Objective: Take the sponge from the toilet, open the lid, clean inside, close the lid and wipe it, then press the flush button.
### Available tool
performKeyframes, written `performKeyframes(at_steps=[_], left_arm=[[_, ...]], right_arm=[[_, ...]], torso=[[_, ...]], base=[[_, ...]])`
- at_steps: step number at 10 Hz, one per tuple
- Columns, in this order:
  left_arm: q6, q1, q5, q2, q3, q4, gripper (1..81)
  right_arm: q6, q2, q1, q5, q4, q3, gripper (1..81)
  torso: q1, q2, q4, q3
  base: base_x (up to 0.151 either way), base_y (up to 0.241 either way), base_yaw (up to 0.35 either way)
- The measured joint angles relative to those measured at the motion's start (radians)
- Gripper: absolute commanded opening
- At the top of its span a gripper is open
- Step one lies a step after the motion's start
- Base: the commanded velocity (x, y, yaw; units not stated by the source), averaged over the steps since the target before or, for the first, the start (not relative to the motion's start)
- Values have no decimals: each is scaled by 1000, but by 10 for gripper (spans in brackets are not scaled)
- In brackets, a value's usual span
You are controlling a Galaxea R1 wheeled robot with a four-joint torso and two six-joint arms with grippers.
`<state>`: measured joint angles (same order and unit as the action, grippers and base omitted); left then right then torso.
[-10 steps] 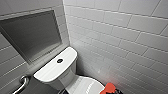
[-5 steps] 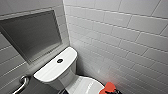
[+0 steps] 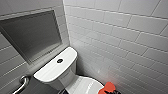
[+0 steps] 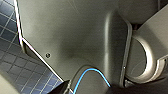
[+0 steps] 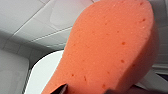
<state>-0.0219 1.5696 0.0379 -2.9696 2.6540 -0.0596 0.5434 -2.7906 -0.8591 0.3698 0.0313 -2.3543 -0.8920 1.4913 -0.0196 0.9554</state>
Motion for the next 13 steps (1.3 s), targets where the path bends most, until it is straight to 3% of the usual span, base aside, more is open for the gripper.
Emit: performKeyframes(at_steps=[6,10,13], left_arm=[[0,0,-3,-3,-1,0,811],[0,-33,8,-40,-5,-2,811],[0,-59,4,-38,-7,-3,811]], right_arm=[[8,24,-2,-39,9,50,10],[7,132,-22,-117,61,313,10],[7,327,-30,-126,76,481,10]], torso=[[0,0,0,0],[0,0,0,0],[0,0,0,0]], base=[[0,0,0],[0,0,0],[0,0,0]])
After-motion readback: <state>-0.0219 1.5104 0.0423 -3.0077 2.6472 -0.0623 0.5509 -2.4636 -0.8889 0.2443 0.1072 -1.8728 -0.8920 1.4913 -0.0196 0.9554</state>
